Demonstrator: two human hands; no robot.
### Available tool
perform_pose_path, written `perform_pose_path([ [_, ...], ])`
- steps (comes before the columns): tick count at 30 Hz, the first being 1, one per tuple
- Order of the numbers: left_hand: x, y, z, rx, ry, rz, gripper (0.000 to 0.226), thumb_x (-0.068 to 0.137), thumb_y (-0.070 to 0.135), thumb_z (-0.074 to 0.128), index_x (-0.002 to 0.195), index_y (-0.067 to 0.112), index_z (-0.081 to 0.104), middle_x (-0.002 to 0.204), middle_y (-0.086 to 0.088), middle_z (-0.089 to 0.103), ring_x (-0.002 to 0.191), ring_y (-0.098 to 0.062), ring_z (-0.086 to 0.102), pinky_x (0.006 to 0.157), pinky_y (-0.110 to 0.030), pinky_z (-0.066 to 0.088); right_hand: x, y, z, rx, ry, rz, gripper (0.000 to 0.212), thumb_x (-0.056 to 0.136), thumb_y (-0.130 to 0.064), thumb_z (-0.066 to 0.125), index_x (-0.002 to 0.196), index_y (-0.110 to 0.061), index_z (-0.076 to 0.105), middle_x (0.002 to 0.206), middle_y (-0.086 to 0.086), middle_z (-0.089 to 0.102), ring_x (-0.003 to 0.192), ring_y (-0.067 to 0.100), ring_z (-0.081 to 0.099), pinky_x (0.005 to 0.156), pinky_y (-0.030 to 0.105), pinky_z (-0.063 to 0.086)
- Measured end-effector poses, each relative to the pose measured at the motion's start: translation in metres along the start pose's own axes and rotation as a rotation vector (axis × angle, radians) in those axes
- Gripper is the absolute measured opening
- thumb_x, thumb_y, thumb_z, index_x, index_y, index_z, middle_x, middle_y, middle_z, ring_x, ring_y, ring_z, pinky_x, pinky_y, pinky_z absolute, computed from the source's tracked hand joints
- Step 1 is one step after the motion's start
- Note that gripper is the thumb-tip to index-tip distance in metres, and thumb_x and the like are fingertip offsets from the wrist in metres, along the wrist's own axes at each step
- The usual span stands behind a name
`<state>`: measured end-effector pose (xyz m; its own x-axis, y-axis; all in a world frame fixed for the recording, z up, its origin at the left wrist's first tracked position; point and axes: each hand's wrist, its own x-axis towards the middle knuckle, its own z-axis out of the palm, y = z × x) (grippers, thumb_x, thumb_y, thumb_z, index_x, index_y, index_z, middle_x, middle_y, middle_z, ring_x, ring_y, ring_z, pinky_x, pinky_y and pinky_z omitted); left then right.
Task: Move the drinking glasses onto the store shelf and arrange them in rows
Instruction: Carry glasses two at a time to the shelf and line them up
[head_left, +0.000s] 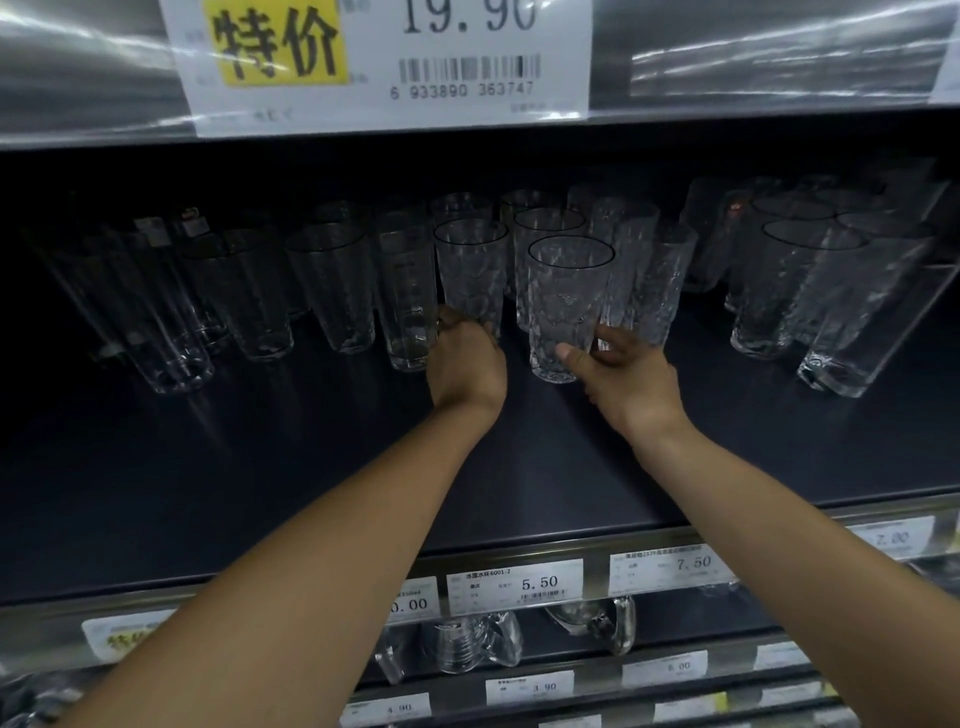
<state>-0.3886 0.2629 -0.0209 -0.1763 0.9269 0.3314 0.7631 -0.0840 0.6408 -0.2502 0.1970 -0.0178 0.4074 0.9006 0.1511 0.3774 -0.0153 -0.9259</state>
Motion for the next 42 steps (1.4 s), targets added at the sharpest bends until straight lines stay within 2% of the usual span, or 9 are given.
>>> perform_pose_path([
  [2, 0.002, 0.001, 0.001, 0.006, 0.001, -0.003, 0.048, 0.104, 0.024, 0.045, 0.136, -0.01, 0.037, 0.117, -0.025, 0.065, 0.107, -0.039, 0.063, 0.08, -0.04, 0.048, 0.001, 0.001, 0.0, 0.008, 0.001, 0.009, 0.018, 0.077, -0.047, 0.078, 0.088, -0.044, 0.064, 0.087, -0.006, 0.07, 0.091, 0.022, 0.069, 0.09, 0.044, 0.055],
  [4, 0.005, 0.0, 0.003, 0.004, 0.004, -0.018, 0.051, 0.103, 0.025, 0.045, 0.139, -0.011, 0.033, 0.118, -0.024, 0.065, 0.108, -0.039, 0.063, 0.08, -0.04, 0.047, 0.001, 0.002, 0.001, 0.012, -0.008, 0.031, 0.044, 0.076, -0.05, 0.078, 0.115, -0.033, 0.067, 0.097, -0.003, 0.072, 0.094, 0.021, 0.07, 0.092, 0.041, 0.055],
  [6, 0.008, -0.002, 0.006, 0.007, 0.002, -0.031, 0.053, 0.104, 0.026, 0.045, 0.14, -0.011, 0.032, 0.117, -0.023, 0.065, 0.107, -0.038, 0.063, 0.077, -0.038, 0.045, 0.0, 0.002, 0.001, -0.005, -0.008, 0.041, 0.055, 0.076, -0.052, 0.077, 0.123, -0.027, 0.065, 0.101, -0.003, 0.072, 0.093, 0.019, 0.07, 0.092, 0.04, 0.056],
  [9, 0.011, -0.004, 0.008, 0.053, -0.02, -0.025, 0.053, 0.104, 0.025, 0.043, 0.141, -0.011, 0.034, 0.119, -0.022, 0.066, 0.108, -0.036, 0.063, 0.076, -0.036, 0.043, 0.001, 0.003, 0.001, -0.008, -0.031, 0.033, 0.043, 0.079, -0.05, 0.075, 0.115, -0.027, 0.071, 0.091, -0.005, 0.073, 0.082, 0.015, 0.067, 0.088, 0.042, 0.057],
  [15, 0.011, -0.001, 0.007, 0.051, -0.023, -0.027, 0.063, 0.105, 0.021, 0.04, 0.15, -0.012, 0.011, 0.127, -0.024, 0.061, 0.117, -0.038, 0.059, 0.088, -0.04, 0.045, 0.001, 0.001, -0.001, 0.011, -0.054, 0.046, 0.039, 0.079, -0.049, 0.076, 0.11, -0.027, 0.069, 0.094, -0.004, 0.072, 0.084, 0.016, 0.065, 0.089, 0.042, 0.056],
  [18, 0.012, -0.001, 0.008, 0.037, -0.029, -0.025, 0.066, 0.106, 0.025, 0.039, 0.151, -0.011, 0.007, 0.13, -0.025, 0.059, 0.119, -0.038, 0.057, 0.09, -0.041, 0.044, 0.003, 0.002, -0.001, -0.001, -0.062, 0.048, 0.042, 0.079, -0.051, 0.074, 0.114, -0.028, 0.069, 0.096, -0.004, 0.072, 0.087, 0.016, 0.066, 0.09, 0.041, 0.056],
  [25, 0.02, -0.008, 0.019, 0.066, -0.023, -0.001, 0.066, 0.105, 0.018, 0.038, 0.15, -0.012, 0.0, 0.141, -0.027, 0.049, 0.126, -0.039, 0.052, 0.099, -0.044, 0.043, -0.002, -0.006, -0.004, -0.053, -0.091, 0.017, 0.04, 0.089, -0.045, 0.067, 0.124, -0.025, 0.065, 0.099, 0.001, 0.064, 0.098, 0.015, 0.06, 0.086, 0.022, 0.042],
  [31, 0.026, -0.011, 0.022, 0.027, -0.004, -0.023, 0.052, 0.105, 0.019, 0.04, 0.144, -0.01, 0.024, 0.13, -0.025, 0.058, 0.118, -0.038, 0.058, 0.093, -0.043, 0.046, -0.007, -0.01, -0.004, -0.064, -0.08, 0.024, 0.035, 0.091, -0.045, 0.065, 0.112, -0.018, 0.07, 0.113, 0.007, 0.071, 0.108, 0.02, 0.064, 0.084, 0.02, 0.041],
  [42, 0.025, -0.008, 0.021, 0.022, -0.003, -0.023, 0.052, 0.105, 0.021, 0.039, 0.144, -0.009, 0.023, 0.128, -0.025, 0.059, 0.118, -0.04, 0.057, 0.09, -0.043, 0.044, -0.008, -0.011, -0.003, -0.09, -0.064, 0.007, 0.033, 0.092, -0.045, 0.064, 0.105, -0.016, 0.072, 0.109, 0.007, 0.072, 0.104, 0.02, 0.064, 0.084, 0.021, 0.042],
])
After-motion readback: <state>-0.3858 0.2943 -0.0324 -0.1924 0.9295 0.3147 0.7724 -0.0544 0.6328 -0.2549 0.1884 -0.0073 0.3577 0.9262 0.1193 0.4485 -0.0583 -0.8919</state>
